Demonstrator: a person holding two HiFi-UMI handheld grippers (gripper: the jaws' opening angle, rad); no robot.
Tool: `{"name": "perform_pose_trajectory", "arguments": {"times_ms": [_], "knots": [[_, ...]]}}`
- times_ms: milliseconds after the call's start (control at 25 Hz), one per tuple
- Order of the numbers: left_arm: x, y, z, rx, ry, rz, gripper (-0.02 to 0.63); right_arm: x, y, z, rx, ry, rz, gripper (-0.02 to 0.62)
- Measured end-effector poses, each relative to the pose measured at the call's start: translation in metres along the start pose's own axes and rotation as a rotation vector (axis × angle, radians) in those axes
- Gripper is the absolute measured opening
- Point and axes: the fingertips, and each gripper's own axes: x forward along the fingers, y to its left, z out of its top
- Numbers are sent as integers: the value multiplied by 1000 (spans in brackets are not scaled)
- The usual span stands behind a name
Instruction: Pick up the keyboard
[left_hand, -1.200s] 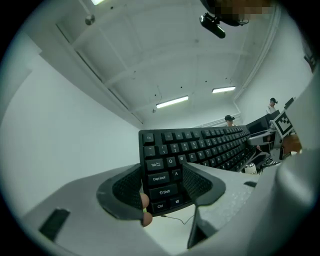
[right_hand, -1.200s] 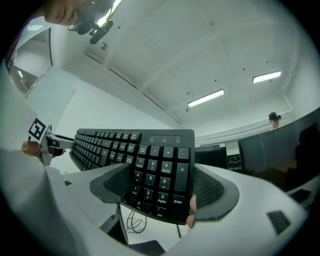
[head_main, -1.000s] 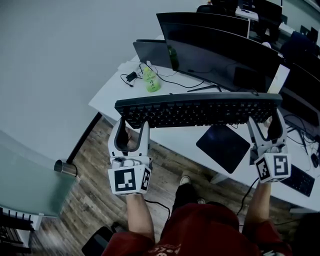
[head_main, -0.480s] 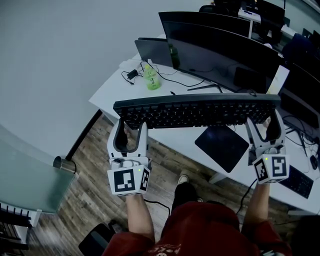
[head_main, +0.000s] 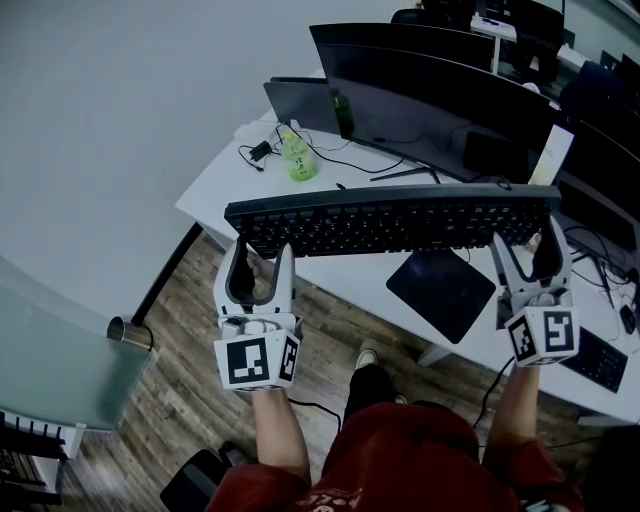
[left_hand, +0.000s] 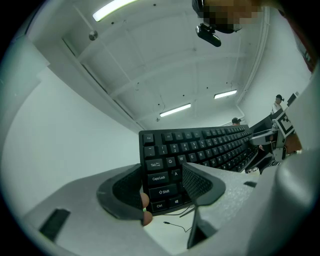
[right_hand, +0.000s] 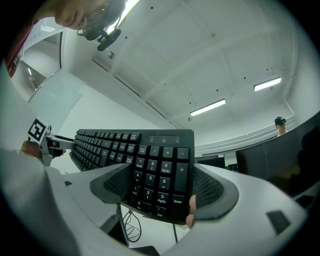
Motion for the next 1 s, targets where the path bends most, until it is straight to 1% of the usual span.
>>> {"name": "perform_pose_trajectory", "arguments": {"times_ms": [1000], "knots": [[2,0,-4,-10,12,-5,261,1,-1,0,-6,2,2,388]]}}
